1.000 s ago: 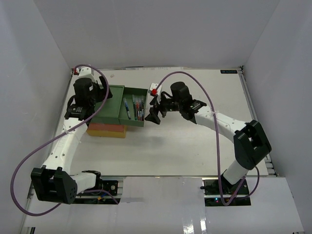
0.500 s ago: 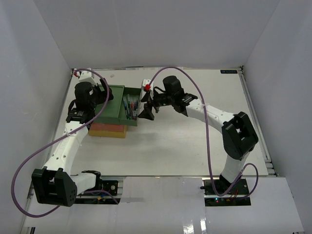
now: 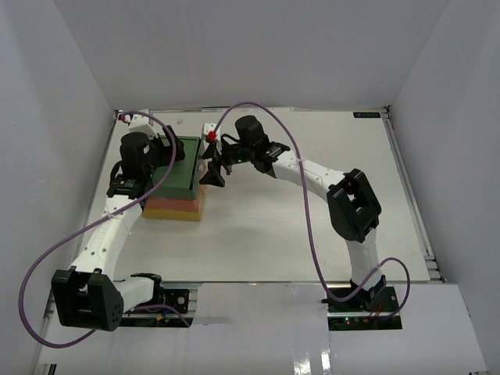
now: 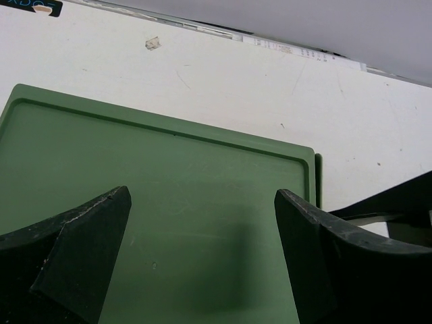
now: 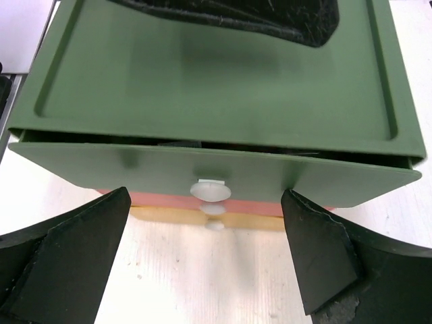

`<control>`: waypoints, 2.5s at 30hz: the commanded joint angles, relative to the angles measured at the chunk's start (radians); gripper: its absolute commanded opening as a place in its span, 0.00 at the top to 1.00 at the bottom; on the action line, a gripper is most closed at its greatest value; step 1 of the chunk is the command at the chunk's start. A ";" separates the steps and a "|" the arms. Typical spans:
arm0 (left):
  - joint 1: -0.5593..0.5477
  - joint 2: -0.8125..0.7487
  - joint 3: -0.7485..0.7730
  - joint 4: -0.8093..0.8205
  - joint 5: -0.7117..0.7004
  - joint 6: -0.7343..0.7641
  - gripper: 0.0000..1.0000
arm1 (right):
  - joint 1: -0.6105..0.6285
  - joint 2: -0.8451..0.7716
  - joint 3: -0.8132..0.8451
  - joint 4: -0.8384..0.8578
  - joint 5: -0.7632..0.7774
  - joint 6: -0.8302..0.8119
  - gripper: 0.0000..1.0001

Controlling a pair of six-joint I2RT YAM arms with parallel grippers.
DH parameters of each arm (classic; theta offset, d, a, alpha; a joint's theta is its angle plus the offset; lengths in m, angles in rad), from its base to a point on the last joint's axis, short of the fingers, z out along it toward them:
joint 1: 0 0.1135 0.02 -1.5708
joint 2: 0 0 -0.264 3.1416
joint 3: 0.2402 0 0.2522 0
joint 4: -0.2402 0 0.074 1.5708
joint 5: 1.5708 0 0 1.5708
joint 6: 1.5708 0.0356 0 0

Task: Sort the stationery into containers
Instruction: Close the drawer in the storage box, then reset both arms

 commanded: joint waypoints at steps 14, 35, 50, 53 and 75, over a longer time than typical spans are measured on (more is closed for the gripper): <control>-0.001 -0.029 -0.007 -0.119 0.099 -0.044 0.02 | 0.034 -0.079 -0.003 0.137 0.140 0.072 0.02; -0.004 -0.409 0.262 -0.412 0.134 0.076 0.02 | 0.003 -1.383 -0.696 -0.058 1.314 0.099 0.10; -0.056 -0.736 0.188 -0.636 -0.128 0.091 0.02 | 0.005 -1.770 -0.896 -0.170 1.331 0.043 0.10; -0.079 -0.768 0.151 -0.655 -0.165 0.074 0.02 | 0.003 -1.778 -0.910 -0.176 1.358 0.032 0.10; -0.167 -0.868 0.050 -0.702 -0.282 0.033 0.02 | 0.003 -1.793 -0.939 -0.159 1.360 0.041 0.10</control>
